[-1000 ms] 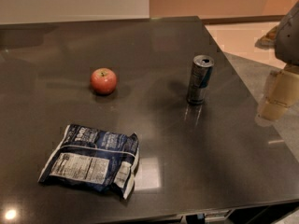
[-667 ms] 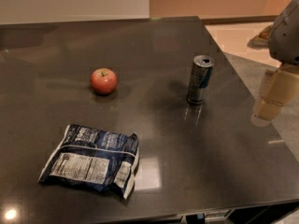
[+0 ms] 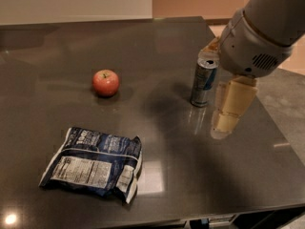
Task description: Move blue chip bag near apple
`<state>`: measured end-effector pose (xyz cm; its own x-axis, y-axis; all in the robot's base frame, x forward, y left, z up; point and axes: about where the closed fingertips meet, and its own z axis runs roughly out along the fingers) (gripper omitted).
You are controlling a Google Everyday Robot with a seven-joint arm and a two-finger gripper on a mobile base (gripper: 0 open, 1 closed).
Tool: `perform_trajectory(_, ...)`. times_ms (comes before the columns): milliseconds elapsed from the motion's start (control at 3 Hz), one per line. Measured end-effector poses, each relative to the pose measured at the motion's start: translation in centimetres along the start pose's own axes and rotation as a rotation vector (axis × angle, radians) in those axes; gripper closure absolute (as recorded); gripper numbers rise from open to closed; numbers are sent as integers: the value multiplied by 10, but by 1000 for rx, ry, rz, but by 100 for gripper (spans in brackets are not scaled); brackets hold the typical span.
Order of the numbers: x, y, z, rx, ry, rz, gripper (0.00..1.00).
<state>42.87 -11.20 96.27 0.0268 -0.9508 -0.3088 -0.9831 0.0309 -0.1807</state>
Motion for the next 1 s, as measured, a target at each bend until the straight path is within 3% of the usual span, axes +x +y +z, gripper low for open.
perform_trajectory(667,-80,29,47,-87,-69,-173,0)
perform_trajectory(1000,-104,44,71,-118,-74,-233,0)
